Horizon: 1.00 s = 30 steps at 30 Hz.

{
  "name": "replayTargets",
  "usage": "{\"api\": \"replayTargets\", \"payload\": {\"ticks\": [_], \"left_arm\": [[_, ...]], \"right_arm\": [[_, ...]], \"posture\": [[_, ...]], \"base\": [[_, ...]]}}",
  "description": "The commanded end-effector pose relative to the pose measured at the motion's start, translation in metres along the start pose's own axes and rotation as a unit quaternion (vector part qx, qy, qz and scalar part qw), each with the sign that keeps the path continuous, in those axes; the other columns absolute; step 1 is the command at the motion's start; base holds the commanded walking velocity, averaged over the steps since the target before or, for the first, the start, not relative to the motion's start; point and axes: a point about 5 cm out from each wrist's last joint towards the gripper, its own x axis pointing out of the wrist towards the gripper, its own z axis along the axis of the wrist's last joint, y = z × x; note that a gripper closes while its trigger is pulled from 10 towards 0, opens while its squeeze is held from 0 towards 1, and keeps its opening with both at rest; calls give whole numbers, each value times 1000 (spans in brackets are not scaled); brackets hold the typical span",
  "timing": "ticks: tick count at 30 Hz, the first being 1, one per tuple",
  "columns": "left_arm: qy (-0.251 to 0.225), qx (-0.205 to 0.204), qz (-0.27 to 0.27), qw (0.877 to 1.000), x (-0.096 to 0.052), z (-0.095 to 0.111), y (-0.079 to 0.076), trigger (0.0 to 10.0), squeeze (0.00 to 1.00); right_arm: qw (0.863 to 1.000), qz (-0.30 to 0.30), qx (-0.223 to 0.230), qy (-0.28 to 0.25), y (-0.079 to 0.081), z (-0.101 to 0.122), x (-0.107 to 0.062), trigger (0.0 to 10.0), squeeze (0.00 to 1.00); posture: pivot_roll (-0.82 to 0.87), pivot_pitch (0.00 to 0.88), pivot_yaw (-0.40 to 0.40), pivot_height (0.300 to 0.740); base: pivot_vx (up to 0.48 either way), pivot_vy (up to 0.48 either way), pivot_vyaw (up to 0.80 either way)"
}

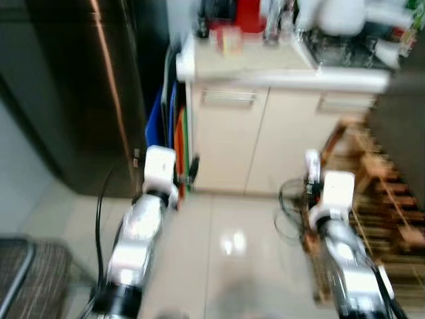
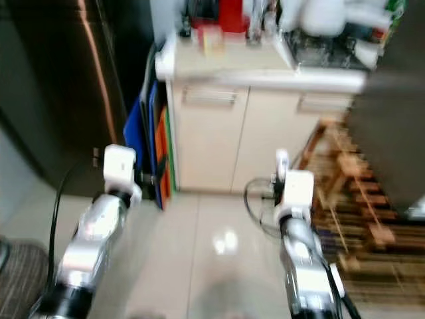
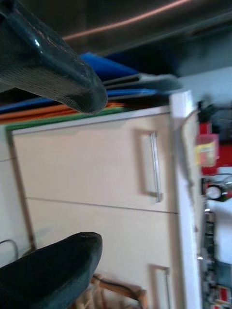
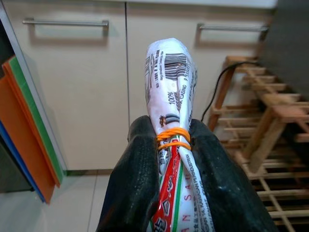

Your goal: Restocking fridge

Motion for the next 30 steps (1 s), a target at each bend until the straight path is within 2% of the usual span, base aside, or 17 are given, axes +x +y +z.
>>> {"api": "replayTargets", "payload": {"ticks": [1, 30], "left_arm": [[-13, 3, -10, 1000, 1, 4, -4, 10000, 0], [-29, 1, -25, 999, 3, 9, -11, 10000, 0]], "right_arm": [[1000, 1, -6, -12, -2, 6, 2, 0, 16], [1000, 2, -16, -7, -3, 2, 3, 0, 16]], "posture": [[111, 0, -10, 740], [103, 0, -15, 740]], "base": [[0, -480, 0], [0, -470, 0]]}}
